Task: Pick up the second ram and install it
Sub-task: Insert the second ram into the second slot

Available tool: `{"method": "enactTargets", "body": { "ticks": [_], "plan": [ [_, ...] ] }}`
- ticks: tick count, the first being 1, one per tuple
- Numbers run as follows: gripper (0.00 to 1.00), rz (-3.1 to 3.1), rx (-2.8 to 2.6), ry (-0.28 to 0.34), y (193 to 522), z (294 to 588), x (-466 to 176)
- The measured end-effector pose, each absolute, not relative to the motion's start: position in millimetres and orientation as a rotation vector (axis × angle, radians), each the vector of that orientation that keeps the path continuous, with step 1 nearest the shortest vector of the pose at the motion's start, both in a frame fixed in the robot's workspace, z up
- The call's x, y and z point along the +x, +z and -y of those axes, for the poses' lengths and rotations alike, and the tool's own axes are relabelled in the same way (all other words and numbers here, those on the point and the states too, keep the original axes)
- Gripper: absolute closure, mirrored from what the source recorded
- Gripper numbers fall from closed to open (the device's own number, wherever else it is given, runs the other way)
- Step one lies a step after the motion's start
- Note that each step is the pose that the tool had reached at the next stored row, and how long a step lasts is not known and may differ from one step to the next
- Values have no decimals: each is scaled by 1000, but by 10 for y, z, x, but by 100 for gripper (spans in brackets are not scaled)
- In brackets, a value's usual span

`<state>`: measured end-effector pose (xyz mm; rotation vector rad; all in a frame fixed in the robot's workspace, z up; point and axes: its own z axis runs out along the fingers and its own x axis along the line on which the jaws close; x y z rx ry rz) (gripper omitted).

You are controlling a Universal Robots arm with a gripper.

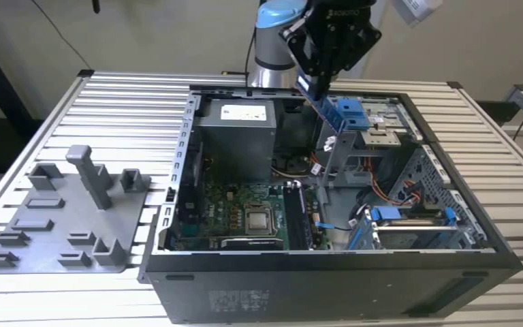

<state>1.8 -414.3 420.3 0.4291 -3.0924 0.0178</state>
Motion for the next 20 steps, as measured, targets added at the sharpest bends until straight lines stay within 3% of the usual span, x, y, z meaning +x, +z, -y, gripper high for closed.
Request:
{"method": "enactTargets", "body": {
  "ticks": [20],
  "plan": [
    [86,3121,30,14,4183,4147,18]
  ]
}}
